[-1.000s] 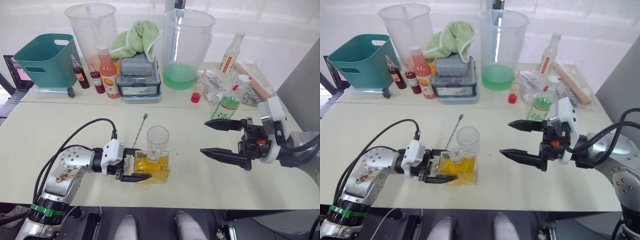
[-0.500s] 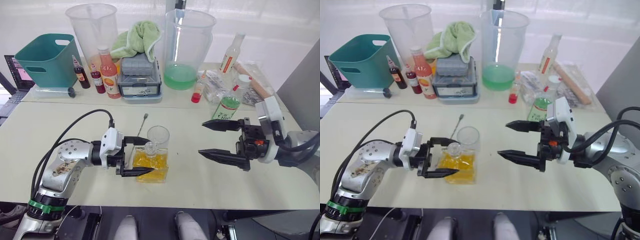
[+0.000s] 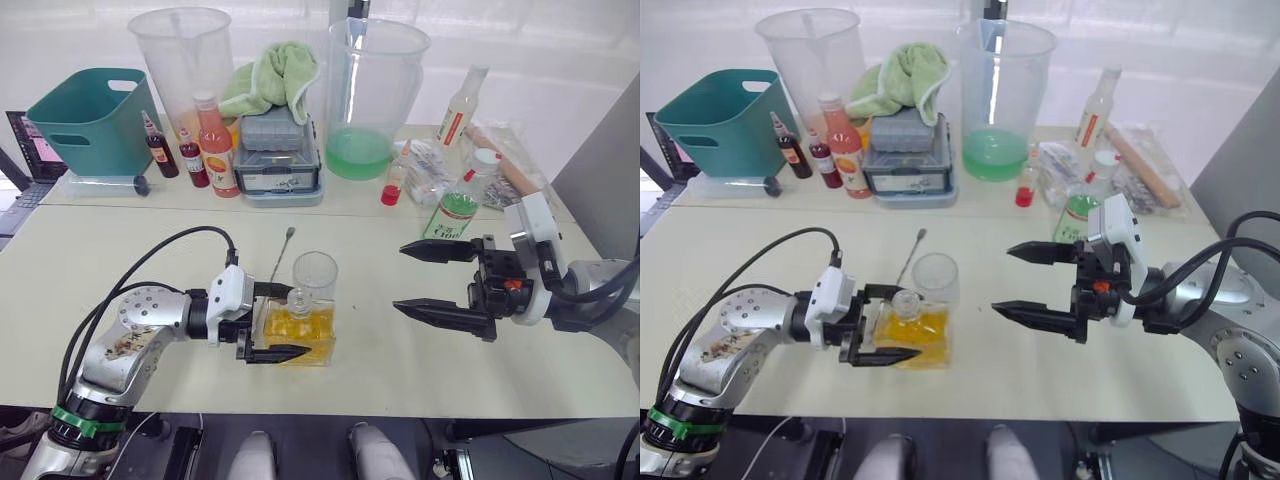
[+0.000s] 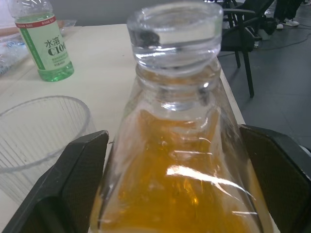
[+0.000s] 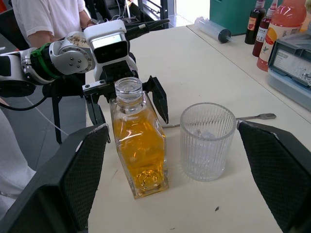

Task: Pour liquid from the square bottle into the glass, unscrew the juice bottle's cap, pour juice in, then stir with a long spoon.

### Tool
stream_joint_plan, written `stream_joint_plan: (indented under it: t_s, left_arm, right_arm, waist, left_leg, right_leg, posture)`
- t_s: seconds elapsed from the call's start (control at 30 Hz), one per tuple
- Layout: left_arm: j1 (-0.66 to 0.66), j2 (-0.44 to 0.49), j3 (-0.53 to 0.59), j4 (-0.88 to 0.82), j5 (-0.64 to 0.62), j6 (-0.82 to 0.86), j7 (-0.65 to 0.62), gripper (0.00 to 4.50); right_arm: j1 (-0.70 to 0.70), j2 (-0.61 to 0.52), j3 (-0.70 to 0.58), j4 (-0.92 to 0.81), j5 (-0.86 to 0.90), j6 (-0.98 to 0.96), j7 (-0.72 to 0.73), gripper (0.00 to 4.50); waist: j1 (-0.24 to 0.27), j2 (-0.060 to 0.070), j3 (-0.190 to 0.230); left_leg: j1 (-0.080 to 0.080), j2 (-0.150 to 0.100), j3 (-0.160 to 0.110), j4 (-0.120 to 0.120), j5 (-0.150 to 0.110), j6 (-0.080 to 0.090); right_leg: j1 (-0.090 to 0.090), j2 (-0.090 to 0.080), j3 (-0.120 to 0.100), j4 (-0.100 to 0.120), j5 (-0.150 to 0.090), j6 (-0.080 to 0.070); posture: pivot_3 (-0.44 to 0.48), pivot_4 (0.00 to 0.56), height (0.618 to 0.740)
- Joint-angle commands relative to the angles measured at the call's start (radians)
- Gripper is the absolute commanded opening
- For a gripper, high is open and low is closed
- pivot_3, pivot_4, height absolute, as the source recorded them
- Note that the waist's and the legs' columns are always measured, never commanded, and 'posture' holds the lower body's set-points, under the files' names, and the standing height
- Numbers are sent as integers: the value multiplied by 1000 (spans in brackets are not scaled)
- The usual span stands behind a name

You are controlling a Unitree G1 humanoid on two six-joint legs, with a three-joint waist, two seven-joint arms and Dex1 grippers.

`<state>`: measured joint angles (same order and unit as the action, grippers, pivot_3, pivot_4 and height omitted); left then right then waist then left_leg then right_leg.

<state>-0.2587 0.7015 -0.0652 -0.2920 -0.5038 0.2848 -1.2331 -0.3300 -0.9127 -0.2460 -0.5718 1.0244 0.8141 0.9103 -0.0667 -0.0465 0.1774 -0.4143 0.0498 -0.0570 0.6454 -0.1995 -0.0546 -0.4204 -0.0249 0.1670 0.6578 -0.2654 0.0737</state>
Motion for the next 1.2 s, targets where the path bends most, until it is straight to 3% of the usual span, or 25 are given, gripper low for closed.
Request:
stream_joint_plan:
  t_s: [0.03, 0.23, 0.43, 0.77, 1.0, 1.2]
  left_arm:
    - [8, 5, -1, 3, 10, -37, -20, 4463]
    - [12, -4, 1, 37, 14, -73, -41, 2818]
    - [16, -4, -7, 63, 27, -111, -59, 2800]
    - [6, -1, -16, 81, 38, -122, -60, 2800]
    - [-7, -8, -24, 104, 40, -144, -74, 2800]
    - [-17, -7, -33, 110, 46, -148, -80, 2800]
  right_arm:
    - [-17, -3, -14, -10, 2, -23, 2, 4500]
    - [-52, 20, 23, -7, 21, -2, -21, 4500]
    - [-189, 143, 202, -20, -41, 7, -111, 4500]
    - [-315, 279, 495, 32, -265, -45, -52, 4500]
    - [-367, 348, 567, 113, -368, -93, 3, 4500]
    - [-378, 380, 563, 141, -400, -110, 31, 2700]
  waist:
    - [0, 0, 0]
    - [0, 0, 0]
    - [-3, 1, 0]
    - [-3, 1, -1]
    - [-1, 1, -1]
    - [-1, 1, -1]
  left_leg:
    - [0, 0, 0, 0, 0, 0]
    - [0, 0, 0, 0, 0, 0]
    - [2, 0, 0, 0, 0, 1]
    - [2, 0, 0, 0, 1, 1]
    - [3, 0, 0, 0, 1, 1]
    - [4, 0, 0, 0, 1, 1]
  right_leg:
    - [0, 0, 0, 0, 0, 0]
    - [0, 0, 0, 0, 0, 0]
    - [0, 0, 0, 1, 0, 0]
    - [0, 0, 0, 3, 0, 0]
    - [0, 0, 0, 4, 0, 0]
    - [0, 0, 0, 5, 0, 0]
  posture:
    - [0, 150, 728]
    - [0, 150, 728]
    - [0, 150, 728]
    - [0, 150, 728]
    - [0, 150, 728]
    - [0, 150, 728]
